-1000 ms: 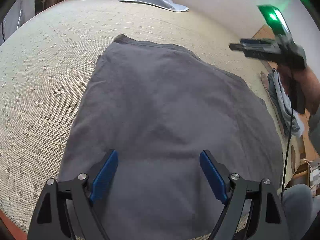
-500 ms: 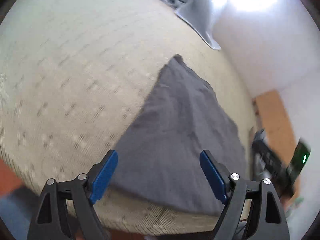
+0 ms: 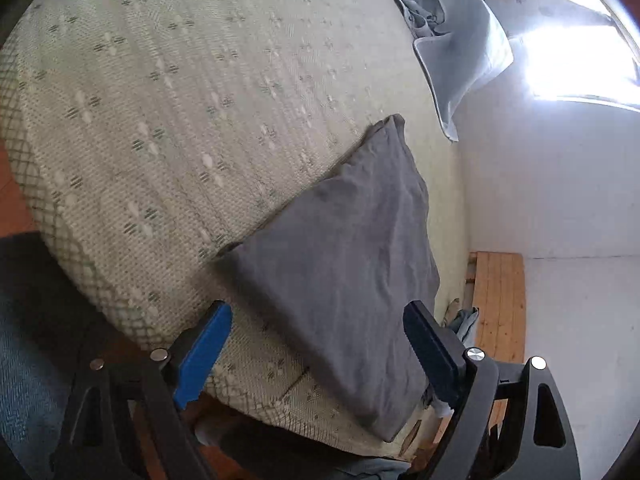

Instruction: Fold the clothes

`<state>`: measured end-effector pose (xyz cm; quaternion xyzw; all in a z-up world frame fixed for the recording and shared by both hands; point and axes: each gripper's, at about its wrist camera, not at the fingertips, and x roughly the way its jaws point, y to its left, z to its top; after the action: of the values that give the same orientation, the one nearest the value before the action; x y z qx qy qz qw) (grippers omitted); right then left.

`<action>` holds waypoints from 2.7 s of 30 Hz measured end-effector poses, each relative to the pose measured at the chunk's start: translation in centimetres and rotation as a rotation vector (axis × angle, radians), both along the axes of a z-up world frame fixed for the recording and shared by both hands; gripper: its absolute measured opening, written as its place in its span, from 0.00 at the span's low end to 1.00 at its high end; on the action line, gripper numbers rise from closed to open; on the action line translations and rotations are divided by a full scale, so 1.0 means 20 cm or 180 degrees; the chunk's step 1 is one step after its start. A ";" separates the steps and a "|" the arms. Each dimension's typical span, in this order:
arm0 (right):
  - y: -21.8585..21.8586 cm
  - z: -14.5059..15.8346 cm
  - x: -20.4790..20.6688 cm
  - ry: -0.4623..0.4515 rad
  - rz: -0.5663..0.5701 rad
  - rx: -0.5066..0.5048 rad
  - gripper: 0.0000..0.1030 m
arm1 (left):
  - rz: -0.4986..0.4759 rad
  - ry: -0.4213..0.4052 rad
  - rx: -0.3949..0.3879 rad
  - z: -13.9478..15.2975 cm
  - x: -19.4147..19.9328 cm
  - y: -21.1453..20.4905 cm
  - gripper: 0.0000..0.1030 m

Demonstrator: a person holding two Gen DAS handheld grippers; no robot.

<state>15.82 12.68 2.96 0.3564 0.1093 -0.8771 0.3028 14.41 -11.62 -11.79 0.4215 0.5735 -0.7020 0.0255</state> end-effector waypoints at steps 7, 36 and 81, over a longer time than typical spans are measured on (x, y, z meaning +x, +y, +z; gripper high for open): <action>-0.09 -0.04 0.07 0.0006 0.0206 -0.0005 0.67 | 0.0027 0.0042 0.0068 -0.04 -0.07 0.02 0.89; -0.84 -0.41 0.41 0.0553 0.1675 0.0649 0.60 | 0.0029 0.0414 0.0501 0.04 -0.12 0.01 0.91; -0.89 -0.37 0.38 0.0748 0.1597 0.0598 0.27 | 0.0174 -0.0017 0.0276 -0.04 -0.19 -0.04 0.09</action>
<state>23.35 -5.06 -4.35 0.2407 0.3091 -0.7962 0.4611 10.52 -12.33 -12.69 0.4083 0.6147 -0.6743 0.0278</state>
